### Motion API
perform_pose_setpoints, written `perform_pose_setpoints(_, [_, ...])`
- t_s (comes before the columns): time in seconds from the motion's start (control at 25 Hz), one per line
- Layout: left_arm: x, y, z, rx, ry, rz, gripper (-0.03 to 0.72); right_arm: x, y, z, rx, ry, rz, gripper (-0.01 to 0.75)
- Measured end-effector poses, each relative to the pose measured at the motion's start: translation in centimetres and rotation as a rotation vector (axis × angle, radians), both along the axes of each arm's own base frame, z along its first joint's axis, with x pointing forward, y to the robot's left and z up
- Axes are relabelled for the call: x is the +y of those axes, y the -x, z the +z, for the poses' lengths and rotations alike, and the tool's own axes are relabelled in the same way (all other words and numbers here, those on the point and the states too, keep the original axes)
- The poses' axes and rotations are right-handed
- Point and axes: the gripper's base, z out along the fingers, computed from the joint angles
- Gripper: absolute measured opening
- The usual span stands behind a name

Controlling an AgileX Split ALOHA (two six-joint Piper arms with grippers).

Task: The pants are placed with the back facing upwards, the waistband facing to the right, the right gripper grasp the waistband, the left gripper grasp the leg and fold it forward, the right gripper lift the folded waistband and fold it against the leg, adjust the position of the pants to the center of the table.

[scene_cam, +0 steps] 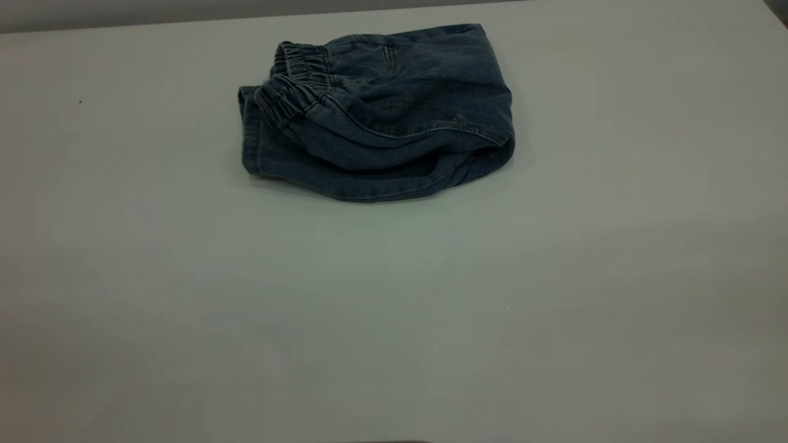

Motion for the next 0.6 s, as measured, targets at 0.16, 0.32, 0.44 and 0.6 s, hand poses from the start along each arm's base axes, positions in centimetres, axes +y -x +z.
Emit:
perform_pose_setpoints(0.16, [0.00, 0.00, 0.00, 0.000, 0.000, 0.000, 0.517, 0.00, 0.00, 0.00, 0.000, -0.006, -0.004, 0.586])
perform_pose_setpoints(0.32, [0.00, 0.00, 0.00, 0.000, 0.000, 0.000, 0.517, 0.00, 0.00, 0.00, 0.000, -0.006, -0.004, 0.586])
perform_pose_setpoints(0.44, [0.00, 0.00, 0.00, 0.000, 0.000, 0.000, 0.517, 0.00, 0.00, -0.01, 0.000, -0.006, -0.004, 0.586])
perform_pose_setpoints(0.6, [0.00, 0.00, 0.00, 0.000, 0.000, 0.000, 0.517, 0.00, 0.00, -0.01, 0.000, -0.006, -0.004, 0.586])
